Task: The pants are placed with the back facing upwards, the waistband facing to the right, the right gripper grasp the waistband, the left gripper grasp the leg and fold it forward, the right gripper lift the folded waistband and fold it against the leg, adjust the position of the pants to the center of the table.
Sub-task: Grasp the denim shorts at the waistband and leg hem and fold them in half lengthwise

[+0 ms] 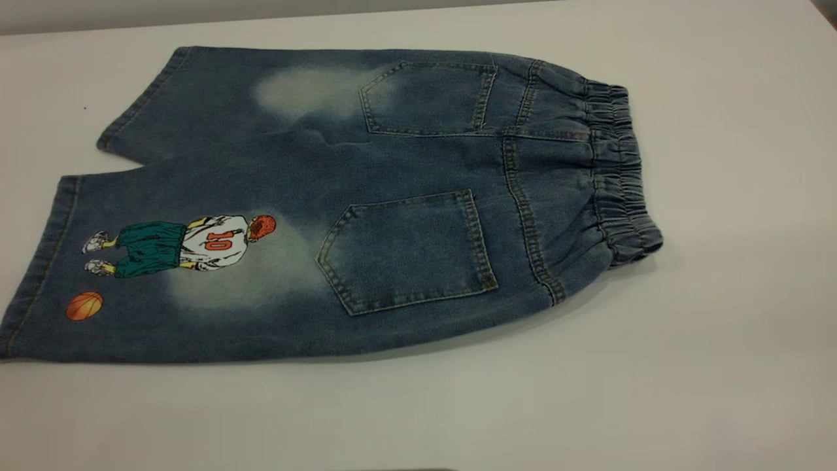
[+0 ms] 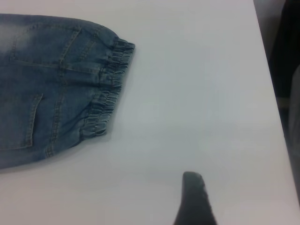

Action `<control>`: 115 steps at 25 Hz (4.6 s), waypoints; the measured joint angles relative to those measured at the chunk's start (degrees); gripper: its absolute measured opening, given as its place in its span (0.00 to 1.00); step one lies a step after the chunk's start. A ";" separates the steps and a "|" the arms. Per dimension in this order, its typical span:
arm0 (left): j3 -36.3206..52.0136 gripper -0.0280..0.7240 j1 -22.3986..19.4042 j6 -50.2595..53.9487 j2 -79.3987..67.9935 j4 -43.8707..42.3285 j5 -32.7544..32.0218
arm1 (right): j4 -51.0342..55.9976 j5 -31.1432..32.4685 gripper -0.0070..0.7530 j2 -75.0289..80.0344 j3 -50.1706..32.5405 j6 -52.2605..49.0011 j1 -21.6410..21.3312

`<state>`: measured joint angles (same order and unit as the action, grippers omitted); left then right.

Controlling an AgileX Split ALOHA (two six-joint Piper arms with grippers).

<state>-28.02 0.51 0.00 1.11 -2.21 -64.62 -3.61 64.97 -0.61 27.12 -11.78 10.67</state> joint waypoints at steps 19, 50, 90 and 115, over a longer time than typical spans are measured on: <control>0.00 0.60 0.00 0.00 0.00 0.00 0.00 | 0.00 0.00 0.57 0.00 0.00 0.00 0.00; -6.94 0.60 0.00 -7.08 -19.43 4.02 5.90 | 18.82 -12.08 0.70 22.19 0.66 6.98 0.00; -7.90 0.71 0.00 -35.73 -67.62 32.50 29.75 | 75.53 -15.85 0.79 116.04 20.74 52.76 -9.06; -7.90 0.71 0.00 -35.96 -67.62 32.67 29.80 | 82.13 -17.71 0.79 127.58 24.85 54.38 -9.06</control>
<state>-35.92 0.51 -35.96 -66.52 30.46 -34.82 78.52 47.26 126.97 51.97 42.61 1.61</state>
